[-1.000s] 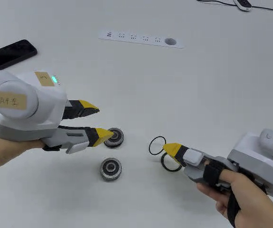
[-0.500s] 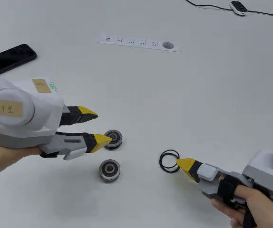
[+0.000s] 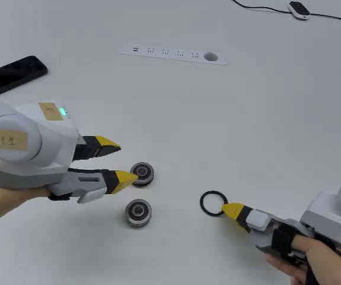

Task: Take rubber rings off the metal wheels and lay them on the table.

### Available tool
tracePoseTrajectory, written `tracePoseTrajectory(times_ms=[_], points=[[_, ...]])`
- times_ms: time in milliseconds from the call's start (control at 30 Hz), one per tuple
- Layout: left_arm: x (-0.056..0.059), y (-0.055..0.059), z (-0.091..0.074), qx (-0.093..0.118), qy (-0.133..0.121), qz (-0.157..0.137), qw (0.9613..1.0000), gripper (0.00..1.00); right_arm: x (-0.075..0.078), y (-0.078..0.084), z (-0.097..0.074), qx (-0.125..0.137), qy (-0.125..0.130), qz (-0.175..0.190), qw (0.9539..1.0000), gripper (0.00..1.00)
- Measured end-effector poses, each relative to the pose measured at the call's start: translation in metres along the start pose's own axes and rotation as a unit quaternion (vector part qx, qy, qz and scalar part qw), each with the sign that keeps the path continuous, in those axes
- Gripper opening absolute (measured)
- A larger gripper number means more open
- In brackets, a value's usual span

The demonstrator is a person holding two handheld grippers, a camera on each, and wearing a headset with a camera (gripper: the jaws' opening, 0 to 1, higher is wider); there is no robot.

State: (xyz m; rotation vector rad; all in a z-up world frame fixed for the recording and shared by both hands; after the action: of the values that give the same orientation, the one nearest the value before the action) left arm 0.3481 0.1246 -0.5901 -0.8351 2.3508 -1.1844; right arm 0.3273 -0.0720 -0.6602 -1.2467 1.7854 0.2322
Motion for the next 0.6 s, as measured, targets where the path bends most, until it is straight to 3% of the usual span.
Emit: tracePoseTrajectory(times_ms=[133, 233, 333, 433, 600], points=[[0.001, 0.0, 0.0, 0.001, 0.001, 0.001, 1.0, 0.36, 0.0, -0.004, -0.003, 0.003, 0.003, -0.018, 0.9998, 0.1], [0.001, 0.0, 0.001, 0.0, 0.002, 0.002, 1.0, 0.36, -0.002, -0.001, -0.003, -0.015, -0.005, -0.02, 0.9997, 0.11], [0.001, 0.0, 0.001, -0.003, 0.002, 0.005, 1.0, 0.36, -0.002, -0.006, -0.005, -0.001, 0.003, -0.034, 0.9994, 0.11], [-0.001, 0.001, 0.001, -0.002, 0.003, 0.006, 1.0, 0.36, -0.011, -0.021, -0.007, 0.027, -0.021, -0.009, 0.9994, 0.11], [-0.004, 0.001, 0.007, -0.006, 0.005, 0.008, 0.9999, 0.36, -0.028, -0.035, -0.005, 0.051, -0.045, -0.022, 0.9974, 0.13]])
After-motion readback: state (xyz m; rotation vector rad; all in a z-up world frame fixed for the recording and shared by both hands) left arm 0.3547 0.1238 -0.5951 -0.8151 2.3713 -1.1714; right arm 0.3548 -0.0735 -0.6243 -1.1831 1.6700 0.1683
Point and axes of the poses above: the centre of the closed fingertips' face, and the gripper's own axes: z roughly forward along the fingers, x roughly to its right, y roughly out of its underside, the point moved 2 cm from there along -z, roughly backward along the fingers, and after that the axes turned 2 degrees about z, right-handed, at the moved point
